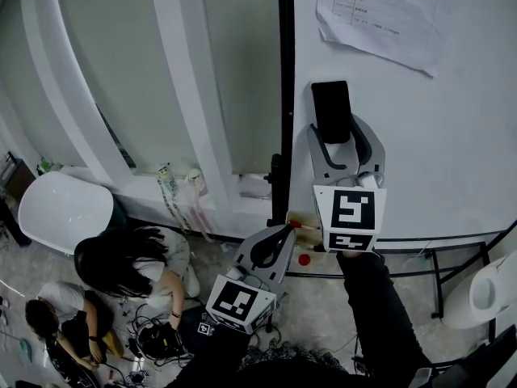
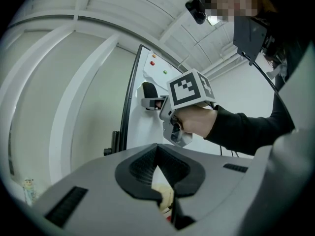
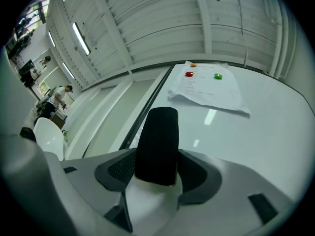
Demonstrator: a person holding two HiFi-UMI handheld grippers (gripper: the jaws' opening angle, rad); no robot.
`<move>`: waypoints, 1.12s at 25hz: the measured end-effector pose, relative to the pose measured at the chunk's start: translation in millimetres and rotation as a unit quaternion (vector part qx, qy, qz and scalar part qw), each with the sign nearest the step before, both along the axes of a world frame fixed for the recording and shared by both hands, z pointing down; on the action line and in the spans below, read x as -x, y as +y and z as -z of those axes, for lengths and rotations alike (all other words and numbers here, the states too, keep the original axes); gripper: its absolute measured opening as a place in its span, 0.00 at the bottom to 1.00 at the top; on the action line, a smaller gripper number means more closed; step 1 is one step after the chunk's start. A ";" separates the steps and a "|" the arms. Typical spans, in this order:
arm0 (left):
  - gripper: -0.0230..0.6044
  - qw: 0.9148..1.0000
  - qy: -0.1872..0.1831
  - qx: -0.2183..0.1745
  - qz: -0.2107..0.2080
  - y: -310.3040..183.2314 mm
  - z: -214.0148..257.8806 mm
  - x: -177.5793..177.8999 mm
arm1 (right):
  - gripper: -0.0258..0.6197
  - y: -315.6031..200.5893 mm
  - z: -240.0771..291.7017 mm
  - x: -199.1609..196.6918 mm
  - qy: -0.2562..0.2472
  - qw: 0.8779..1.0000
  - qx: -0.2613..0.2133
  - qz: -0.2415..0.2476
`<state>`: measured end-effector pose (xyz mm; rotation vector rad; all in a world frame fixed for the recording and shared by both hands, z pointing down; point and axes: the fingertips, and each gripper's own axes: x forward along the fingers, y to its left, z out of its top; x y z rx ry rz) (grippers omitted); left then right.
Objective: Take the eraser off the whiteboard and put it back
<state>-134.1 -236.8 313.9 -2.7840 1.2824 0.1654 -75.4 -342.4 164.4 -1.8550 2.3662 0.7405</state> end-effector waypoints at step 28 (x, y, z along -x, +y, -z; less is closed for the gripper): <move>0.04 1.000 0.001 -0.004 0.004 6.7 4.6 -32.6 | 0.43 64.9 -4.6 -52.1 -0.026 0.998 -0.017 0.054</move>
